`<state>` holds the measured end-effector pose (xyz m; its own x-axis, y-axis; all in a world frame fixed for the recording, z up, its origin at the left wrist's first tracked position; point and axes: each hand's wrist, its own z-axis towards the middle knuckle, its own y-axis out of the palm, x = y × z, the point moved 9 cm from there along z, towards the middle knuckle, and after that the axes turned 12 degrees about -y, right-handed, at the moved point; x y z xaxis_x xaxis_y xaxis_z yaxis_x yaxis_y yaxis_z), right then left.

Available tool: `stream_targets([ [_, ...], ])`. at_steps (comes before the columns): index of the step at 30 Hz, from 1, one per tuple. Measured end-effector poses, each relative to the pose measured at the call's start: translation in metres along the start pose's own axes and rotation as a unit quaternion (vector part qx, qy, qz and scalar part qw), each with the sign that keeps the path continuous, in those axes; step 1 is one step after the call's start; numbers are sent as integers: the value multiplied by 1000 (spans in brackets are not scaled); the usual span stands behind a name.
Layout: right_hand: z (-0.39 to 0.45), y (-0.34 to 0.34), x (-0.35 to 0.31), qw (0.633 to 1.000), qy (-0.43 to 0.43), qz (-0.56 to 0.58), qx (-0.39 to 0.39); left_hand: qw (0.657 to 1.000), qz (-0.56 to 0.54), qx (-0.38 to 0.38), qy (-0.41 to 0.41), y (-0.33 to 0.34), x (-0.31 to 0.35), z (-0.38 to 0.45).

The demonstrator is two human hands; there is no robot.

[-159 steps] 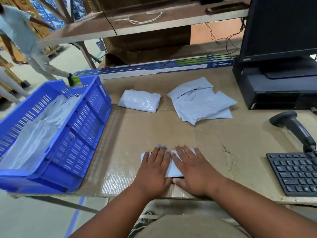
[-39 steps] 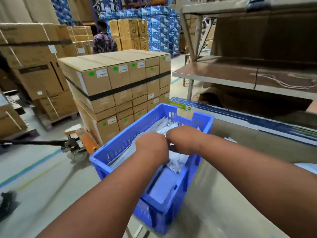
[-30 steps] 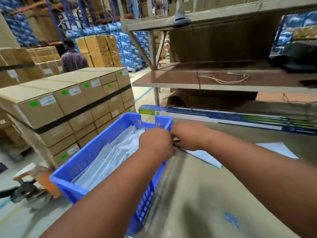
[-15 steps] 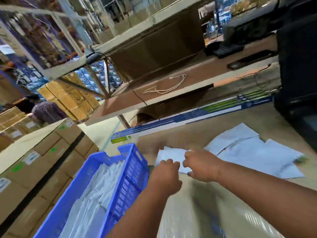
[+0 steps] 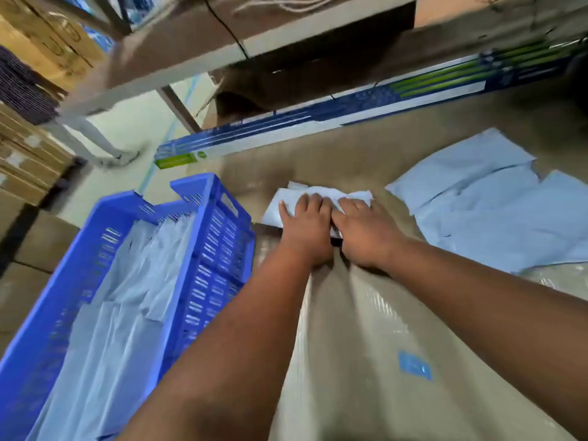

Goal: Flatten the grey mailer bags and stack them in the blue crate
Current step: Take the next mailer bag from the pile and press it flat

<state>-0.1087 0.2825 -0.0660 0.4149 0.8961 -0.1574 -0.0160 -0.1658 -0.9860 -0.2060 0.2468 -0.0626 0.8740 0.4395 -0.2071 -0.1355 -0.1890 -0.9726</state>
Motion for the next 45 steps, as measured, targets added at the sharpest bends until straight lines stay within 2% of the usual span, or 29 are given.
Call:
stream_targets([
  [7, -10, 9, 6, 996, -21, 6, 92, 986, -56, 157, 8, -13, 6, -19],
  [10, -42, 12, 8, 994, -45, 10, 100, 977, -106, 175, 55, -12, 19, -48],
  [15, -134, 33, 0, 992, -98, 33, 69, 970, -148, 146, 124, 8, 57, -138],
  [18, -196, 40, -7, 990, -116, 25, 76, 966, -161, 130, 156, 19, 82, -193],
  [22, -259, 51, -15, 992, -116, 22, 53, 959, -173, 138, 178, 16, 110, -247],
  [28, -330, 58, -25, 994, -96, 20, 44, 964, -134, 126, 189, 21, 145, -304],
  [36, -385, 59, -32, 996, -88, 6, 28, 965, -133, 124, 188, 28, 173, -348],
  [39, -390, 52, -30, 996, -78, 13, 32, 958, -163, 138, 190, 15, 170, -352],
  [41, -390, 39, -20, 998, -37, 7, 48, 953, -188, 142, 188, 1, 170, -348],
  [45, -381, 17, 2, 997, 53, -7, 60, 967, -177, 125, 132, -12, 182, -325],
])
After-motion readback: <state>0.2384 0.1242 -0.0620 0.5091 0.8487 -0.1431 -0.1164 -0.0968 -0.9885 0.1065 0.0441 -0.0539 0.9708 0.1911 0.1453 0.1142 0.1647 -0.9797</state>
